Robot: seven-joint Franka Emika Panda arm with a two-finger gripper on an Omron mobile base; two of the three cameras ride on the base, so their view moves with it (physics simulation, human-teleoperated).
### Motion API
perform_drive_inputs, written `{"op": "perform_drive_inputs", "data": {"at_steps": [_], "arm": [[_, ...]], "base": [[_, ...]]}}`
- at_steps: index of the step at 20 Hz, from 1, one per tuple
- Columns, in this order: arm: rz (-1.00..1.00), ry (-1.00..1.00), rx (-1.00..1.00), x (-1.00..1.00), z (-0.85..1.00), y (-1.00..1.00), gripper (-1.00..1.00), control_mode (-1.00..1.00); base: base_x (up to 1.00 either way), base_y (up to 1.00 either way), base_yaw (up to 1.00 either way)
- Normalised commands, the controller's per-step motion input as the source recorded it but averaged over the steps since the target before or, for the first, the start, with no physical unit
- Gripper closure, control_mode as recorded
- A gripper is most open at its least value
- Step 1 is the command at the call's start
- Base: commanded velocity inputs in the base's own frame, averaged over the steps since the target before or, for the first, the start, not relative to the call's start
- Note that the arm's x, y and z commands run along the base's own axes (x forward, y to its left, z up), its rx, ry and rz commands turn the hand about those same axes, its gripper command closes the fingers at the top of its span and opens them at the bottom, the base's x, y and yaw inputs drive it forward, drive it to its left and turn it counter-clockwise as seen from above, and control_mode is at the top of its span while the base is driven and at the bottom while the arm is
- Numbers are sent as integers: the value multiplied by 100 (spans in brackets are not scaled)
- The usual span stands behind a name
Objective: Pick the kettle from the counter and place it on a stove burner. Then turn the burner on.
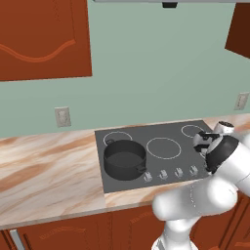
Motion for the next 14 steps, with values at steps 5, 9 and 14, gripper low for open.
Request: {"op": "perform_drive_inputs", "data": {"at_steps": [5,9,14], "arm": [[0,-10,0,-62,100,0,100,-100],[0,-9,0,-61,100,0,100,-100],[1,-1,0,-45,100,0,-100,-100]], "base": [[0,0,0],[0,0,0],[0,0,0]]}}
